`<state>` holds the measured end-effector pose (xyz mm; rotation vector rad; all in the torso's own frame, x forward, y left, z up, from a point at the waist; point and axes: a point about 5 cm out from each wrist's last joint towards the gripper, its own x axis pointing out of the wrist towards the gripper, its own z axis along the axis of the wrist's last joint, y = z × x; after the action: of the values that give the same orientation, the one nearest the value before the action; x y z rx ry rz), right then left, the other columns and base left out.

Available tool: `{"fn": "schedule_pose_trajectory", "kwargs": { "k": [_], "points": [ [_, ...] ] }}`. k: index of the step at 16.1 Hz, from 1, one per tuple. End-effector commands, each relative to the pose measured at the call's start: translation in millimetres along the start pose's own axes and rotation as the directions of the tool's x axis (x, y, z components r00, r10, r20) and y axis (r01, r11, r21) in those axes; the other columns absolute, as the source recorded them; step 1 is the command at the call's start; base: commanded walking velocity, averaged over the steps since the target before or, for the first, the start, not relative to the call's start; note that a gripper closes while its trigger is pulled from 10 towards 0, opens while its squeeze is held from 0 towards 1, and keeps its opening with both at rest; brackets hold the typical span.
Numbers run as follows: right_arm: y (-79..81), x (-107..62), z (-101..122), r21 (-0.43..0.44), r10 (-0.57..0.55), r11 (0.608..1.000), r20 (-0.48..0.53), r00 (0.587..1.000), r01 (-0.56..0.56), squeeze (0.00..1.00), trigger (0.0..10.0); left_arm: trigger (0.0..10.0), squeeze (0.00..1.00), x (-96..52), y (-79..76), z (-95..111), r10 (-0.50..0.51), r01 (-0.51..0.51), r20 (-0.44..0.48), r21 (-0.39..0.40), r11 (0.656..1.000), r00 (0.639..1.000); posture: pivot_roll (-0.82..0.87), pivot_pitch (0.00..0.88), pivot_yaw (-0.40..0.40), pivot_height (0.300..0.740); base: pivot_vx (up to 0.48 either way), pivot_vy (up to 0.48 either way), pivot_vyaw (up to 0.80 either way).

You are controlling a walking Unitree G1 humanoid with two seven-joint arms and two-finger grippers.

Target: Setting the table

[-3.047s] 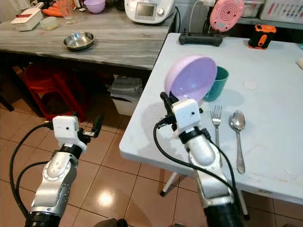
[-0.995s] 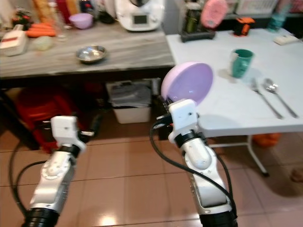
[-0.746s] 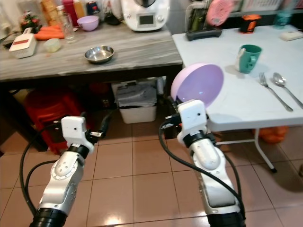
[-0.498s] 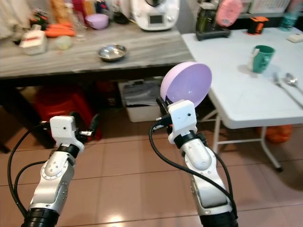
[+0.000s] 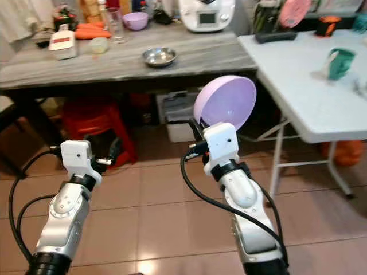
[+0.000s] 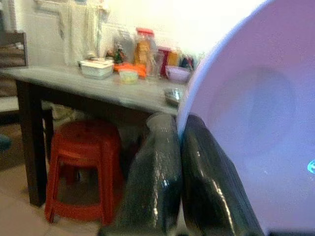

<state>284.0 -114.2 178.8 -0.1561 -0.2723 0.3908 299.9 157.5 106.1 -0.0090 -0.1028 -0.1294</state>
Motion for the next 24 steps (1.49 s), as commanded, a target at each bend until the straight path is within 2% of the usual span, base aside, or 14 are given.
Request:
{"fn": "schedule_pose_trajectory", "kwargs": {
  "k": [1, 5, 11, 19, 24],
  "points": [
    [-3.9, -0.4, 6.2, -0.007, -0.014, 1.000, 0.031, 0.999, 0.014, 0.00, 10.0, 10.0, 0.00, 0.1, -6.0, 2.5, -0.038, 0.038, 0.013, 0.009, 0.999, 0.999, -0.08, 0.079, 0.057, 0.740, 0.000, 0.000, 0.00],
    [-2.7, 0.0, 7.2, -0.009, -0.008, 1.000, 0.036, 0.999, 0.008, 0.00, 10.0, 10.0, 0.00, -0.1, -3.5, 3.0, -0.040, 0.040, 0.017, 0.010, 0.999, 0.999, -0.08, 0.078, 0.060, 0.740, 0.000, 0.000, 0.00],
    [-1.8, 0.3, 8.6, -0.005, 0.000, 1.000, 0.045, 0.999, 0.000, 0.00, 10.0, 10.0, 0.00, 0.5, -3.8, 3.7, -0.052, 0.052, 0.021, 0.015, 0.999, 0.998, -0.08, 0.078, 0.065, 0.740, 0.270, 0.000, 0.00],
    [-1.8, -0.2, 9.2, -0.008, 0.002, 1.000, 0.048, 0.999, -0.001, 0.00, 10.0, 10.0, 0.00, 1.1, -6.8, 3.4, -0.064, 0.063, 0.022, 0.009, 0.998, 0.998, -0.09, 0.077, 0.065, 0.740, 0.323, 0.000, 0.53],
    [-2.4, -0.8, 9.3, -0.003, -0.003, 1.000, 0.047, 0.999, 0.003, 0.00, 10.0, 10.0, 0.00, 0.6, -9.2, 2.9, -0.070, 0.070, 0.021, 0.004, 0.998, 0.997, -0.09, 0.077, 0.061, 0.740, 0.329, 0.000, 0.00]
  ]
}}
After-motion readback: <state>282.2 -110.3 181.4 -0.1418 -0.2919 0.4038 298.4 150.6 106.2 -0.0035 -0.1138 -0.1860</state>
